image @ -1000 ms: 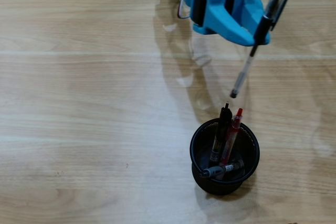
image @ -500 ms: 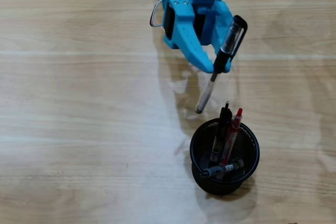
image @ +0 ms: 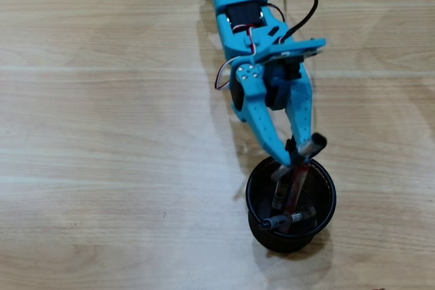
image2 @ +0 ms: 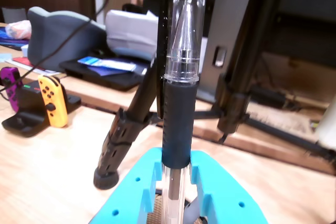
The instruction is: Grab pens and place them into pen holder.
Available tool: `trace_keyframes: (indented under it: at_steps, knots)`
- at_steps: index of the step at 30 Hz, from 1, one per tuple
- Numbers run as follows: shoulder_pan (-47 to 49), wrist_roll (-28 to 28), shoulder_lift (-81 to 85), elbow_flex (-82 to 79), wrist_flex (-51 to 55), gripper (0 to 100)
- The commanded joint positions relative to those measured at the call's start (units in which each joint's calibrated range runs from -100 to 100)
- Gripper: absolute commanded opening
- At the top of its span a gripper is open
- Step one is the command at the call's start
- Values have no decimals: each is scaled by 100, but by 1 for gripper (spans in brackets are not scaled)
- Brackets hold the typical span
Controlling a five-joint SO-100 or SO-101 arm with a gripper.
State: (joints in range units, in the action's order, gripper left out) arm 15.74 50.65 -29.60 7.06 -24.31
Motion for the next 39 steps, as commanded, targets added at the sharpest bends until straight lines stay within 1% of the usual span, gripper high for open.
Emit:
trace_keyframes:
  at_steps: [1,5,10,12,22,24,26,28,30,34,39]
  knots:
    - [37,109,-85,335,-44,2]
    - [19,109,-177,335,-44,3]
    - [19,109,-186,335,-44,11]
    - [10,94,-186,335,-44,13]
    - [-44,73,-18,335,-53,13]
    - [-44,38,260,200,24,10]
    - [-44,-196,638,-224,33,1]
    - [-44,-450,1158,-845,16,3]
    - [-44,-643,1788,-1594,24,2]
    - [-135,-998,3292,-3531,24,2]
    - [-389,-1608,5383,-6046,24,2]
